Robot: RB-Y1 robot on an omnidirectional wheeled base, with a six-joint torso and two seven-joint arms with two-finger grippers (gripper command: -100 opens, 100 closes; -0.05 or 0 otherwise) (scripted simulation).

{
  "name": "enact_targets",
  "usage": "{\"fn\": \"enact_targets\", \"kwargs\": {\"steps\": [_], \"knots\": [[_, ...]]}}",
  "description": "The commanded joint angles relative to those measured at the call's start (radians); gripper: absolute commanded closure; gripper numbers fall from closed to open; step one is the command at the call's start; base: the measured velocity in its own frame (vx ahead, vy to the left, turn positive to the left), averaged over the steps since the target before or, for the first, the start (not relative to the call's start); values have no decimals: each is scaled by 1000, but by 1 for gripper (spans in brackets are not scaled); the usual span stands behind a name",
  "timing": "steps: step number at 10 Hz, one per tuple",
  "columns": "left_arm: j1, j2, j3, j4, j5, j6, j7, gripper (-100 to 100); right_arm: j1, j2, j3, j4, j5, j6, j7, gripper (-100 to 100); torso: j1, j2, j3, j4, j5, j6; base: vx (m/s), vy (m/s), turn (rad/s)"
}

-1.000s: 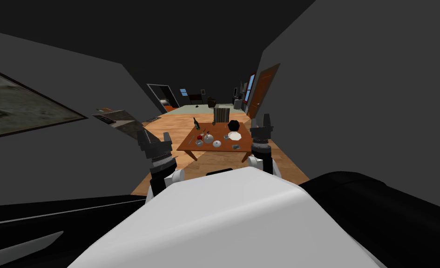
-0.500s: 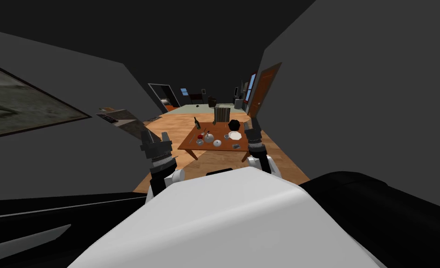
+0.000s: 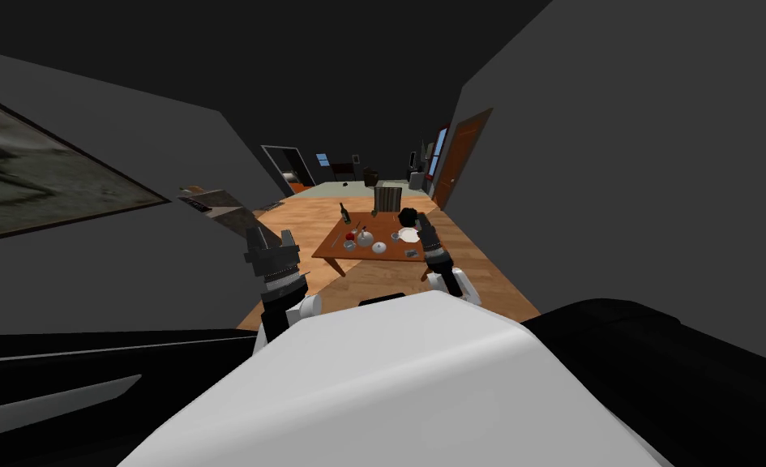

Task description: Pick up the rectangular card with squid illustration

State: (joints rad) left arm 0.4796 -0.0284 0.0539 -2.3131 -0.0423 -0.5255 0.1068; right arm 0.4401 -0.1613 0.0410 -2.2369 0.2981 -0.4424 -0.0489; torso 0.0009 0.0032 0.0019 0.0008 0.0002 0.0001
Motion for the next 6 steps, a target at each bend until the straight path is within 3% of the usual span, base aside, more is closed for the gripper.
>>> {"fn": "enact_targets", "kwargs": {"steps": [1, 4, 5, 6], "knots": [[0, 0, 0, 0, 0, 0, 0, 0, -7, -23, 18, 28, 44, 25, 24, -100, 0, 0, 0, 0, 0, 0, -41, 13, 22], [0, 0, 0, 0, 0, 0, 0, 0, -49, -74, 72, 125, 146, 94, 94, -100, 1, 0, 0, 0, 0, 0, -65, 28, 44], [0, 0, 0, 0, 0, 0, 0, 0, -49, -74, 72, 125, 163, 94, 94, -100, 1, 1, 1, 0, 0, 0, -58, 13, 15], [0, 0, 0, 0, 0, 0, 0, 0, -63, -90, 91, 159, 196, 119, 119, -100, 0, 1, 0, 0, 0, 0, -49, 1, 28]]}}
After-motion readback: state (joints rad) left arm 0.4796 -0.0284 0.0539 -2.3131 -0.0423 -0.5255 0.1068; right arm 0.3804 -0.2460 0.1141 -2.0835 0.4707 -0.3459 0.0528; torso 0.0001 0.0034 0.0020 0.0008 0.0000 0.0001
